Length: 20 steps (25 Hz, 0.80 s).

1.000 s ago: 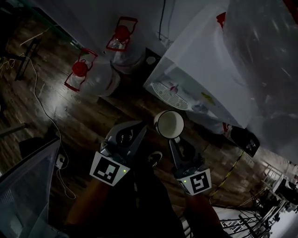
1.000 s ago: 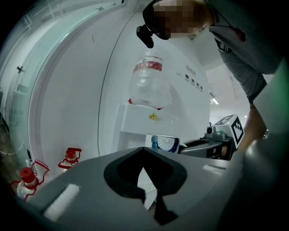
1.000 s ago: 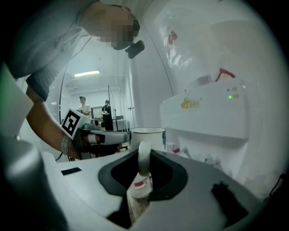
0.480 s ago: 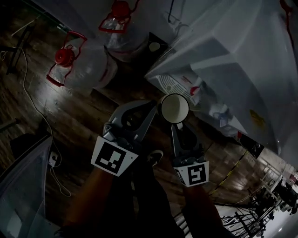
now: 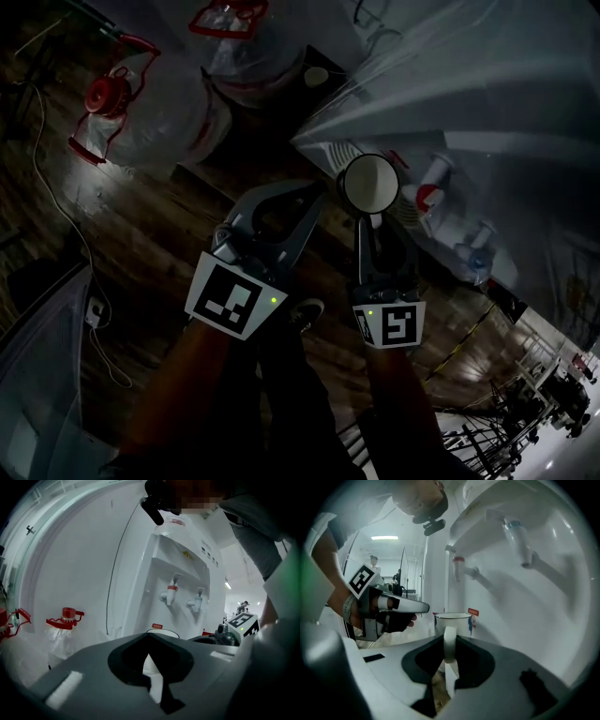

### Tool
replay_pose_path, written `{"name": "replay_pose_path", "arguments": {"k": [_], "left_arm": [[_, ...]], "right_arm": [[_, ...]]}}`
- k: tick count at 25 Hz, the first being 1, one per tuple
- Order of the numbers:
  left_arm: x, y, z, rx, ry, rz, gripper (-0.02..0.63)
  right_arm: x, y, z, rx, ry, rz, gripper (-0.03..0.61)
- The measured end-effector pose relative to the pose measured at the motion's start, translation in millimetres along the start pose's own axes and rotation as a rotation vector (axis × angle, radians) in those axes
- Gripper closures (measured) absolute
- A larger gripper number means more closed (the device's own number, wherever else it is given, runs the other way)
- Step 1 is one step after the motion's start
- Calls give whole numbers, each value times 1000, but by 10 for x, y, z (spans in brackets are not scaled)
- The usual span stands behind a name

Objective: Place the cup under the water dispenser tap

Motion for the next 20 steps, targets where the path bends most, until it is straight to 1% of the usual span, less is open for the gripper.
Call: {"name": "replay_pose_path", "arguments": {"k": [5,8,15,20], "left_arm": [[-80,67,16,-14,1,-3,607],[-118,76,46,-15,-9,4,607],[-117,115,56,-28,-20,8,606],[-130,150,49,-37,0,11,606]], "right_arm": [[-102,78,-62,-28,-18,-4,512],[-137,110,-62,-30,-35,-6,512],[-142,114,-65,-27,-19,-3,508],[-132,122,-60,-15,-7,6,503]]}}
Point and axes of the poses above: the fingertips, and each gripper's own axes: y forward along the fingers, z to its left, x out of its top, the point moved 8 cm from there along -y, backward along the fingers, and after that the axes turned 1 degree about x, right-handed, at the moved point
